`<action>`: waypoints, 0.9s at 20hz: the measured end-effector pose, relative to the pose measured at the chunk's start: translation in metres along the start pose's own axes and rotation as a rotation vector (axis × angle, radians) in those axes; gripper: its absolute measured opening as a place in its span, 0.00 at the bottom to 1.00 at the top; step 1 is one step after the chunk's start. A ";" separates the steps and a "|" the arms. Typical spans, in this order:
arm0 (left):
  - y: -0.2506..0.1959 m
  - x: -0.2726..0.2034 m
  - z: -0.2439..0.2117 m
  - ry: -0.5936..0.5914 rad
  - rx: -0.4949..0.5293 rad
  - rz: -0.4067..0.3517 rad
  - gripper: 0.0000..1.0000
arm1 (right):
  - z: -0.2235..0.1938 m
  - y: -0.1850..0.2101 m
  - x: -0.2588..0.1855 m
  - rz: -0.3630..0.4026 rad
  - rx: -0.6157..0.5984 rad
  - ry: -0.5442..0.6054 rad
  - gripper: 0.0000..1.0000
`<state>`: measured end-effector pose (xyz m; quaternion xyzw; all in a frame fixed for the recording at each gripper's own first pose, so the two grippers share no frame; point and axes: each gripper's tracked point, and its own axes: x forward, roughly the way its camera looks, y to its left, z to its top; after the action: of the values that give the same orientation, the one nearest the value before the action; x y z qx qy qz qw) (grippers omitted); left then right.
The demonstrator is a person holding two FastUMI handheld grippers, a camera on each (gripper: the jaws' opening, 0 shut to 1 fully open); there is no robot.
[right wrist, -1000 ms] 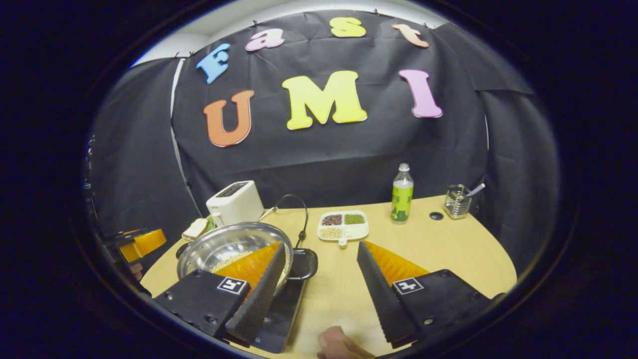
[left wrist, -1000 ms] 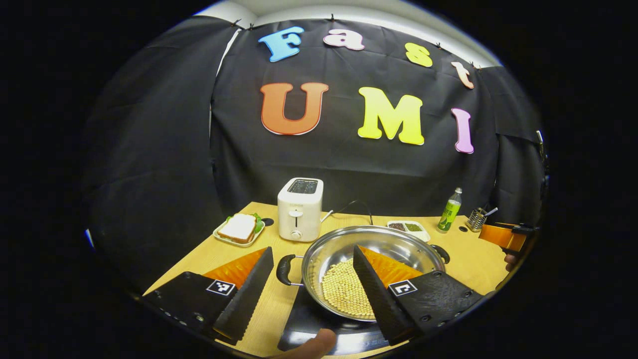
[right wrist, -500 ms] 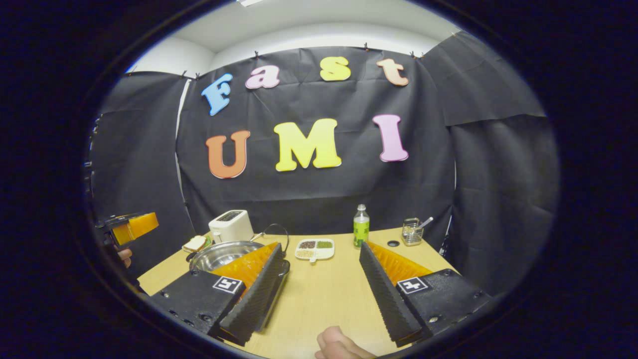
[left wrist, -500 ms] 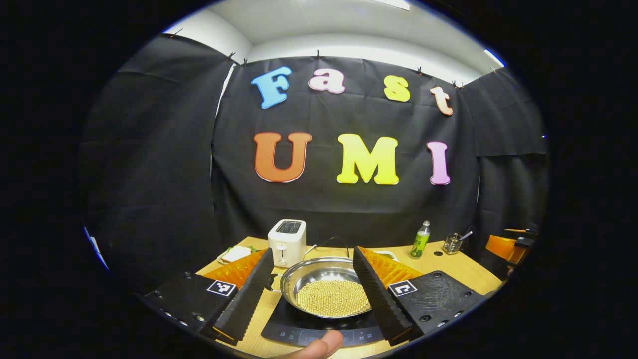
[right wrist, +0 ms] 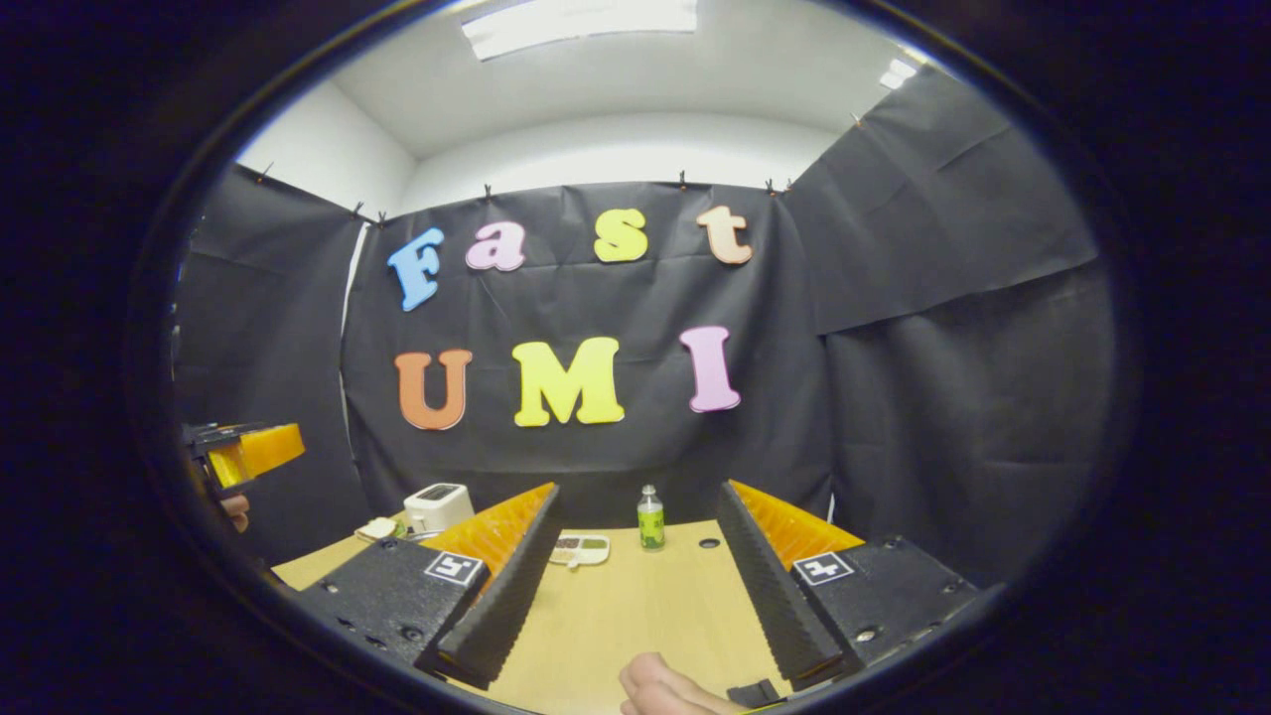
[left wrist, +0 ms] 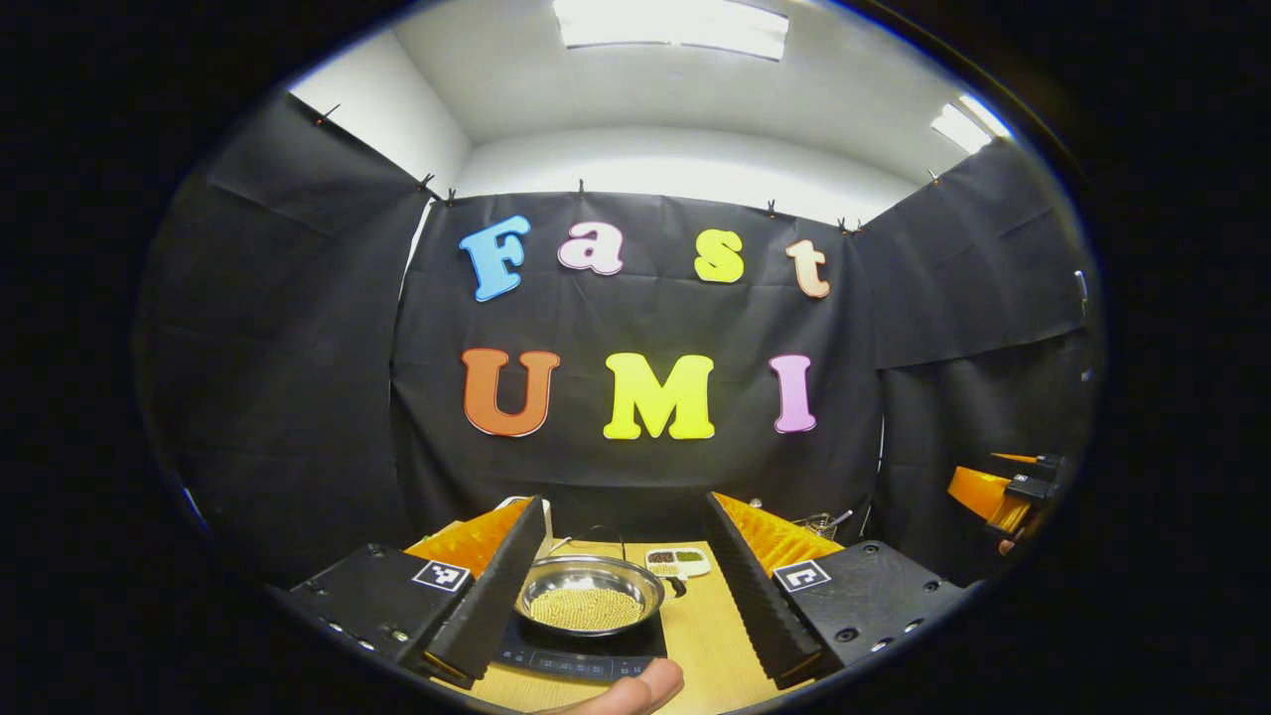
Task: First push the handle of the pot to place it horizontally, then grasp the pot with both hands and set it on the induction cooktop.
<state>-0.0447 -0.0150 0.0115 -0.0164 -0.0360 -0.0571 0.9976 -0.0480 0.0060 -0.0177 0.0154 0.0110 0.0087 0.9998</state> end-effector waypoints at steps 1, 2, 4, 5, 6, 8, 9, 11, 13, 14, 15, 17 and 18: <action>-0.001 -0.006 -0.003 -0.011 0.009 0.004 0.95 | -0.001 0.000 -0.004 0.001 -0.007 -0.014 0.97; -0.001 -0.013 -0.008 -0.011 0.023 0.012 0.95 | -0.003 -0.001 -0.007 -0.001 -0.018 -0.021 0.96; 0.003 -0.017 -0.011 -0.023 0.058 0.043 0.95 | -0.007 0.001 -0.013 0.003 -0.023 -0.036 0.98; 0.003 -0.017 -0.014 -0.020 0.073 0.049 0.95 | -0.010 0.004 -0.015 0.015 -0.022 -0.037 0.98; 0.002 -0.016 -0.018 -0.010 0.075 0.052 0.95 | -0.012 0.007 -0.015 0.026 -0.018 -0.034 0.97; -0.005 -0.015 -0.025 0.006 0.052 0.036 0.95 | -0.016 0.002 -0.013 0.024 -0.012 -0.024 0.98; -0.009 -0.014 -0.027 0.016 0.047 0.018 0.95 | -0.017 -0.002 -0.012 0.015 -0.014 -0.019 0.97; -0.009 -0.014 -0.031 0.033 0.045 0.013 0.95 | -0.019 -0.005 -0.011 0.007 -0.018 -0.015 0.97; -0.005 -0.013 -0.031 0.035 0.057 0.030 0.95 | -0.019 -0.007 -0.011 0.003 -0.017 -0.014 0.97; -0.004 -0.012 -0.031 0.039 0.061 0.035 0.95 | -0.019 -0.009 -0.011 0.001 -0.019 -0.013 0.99; -0.005 -0.012 -0.034 0.044 0.064 0.034 0.95 | -0.021 -0.009 -0.010 0.002 -0.018 -0.011 0.97; -0.005 -0.010 -0.035 0.049 0.071 0.037 0.95 | -0.022 -0.009 -0.009 0.004 -0.016 -0.006 0.97; -0.005 -0.009 -0.036 0.050 0.074 0.040 0.95 | -0.022 -0.010 -0.009 0.005 -0.016 -0.004 0.97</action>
<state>-0.0521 -0.0202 -0.0248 0.0210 -0.0127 -0.0364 0.9990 -0.0578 -0.0036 -0.0403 0.0073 0.0088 0.0110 0.9999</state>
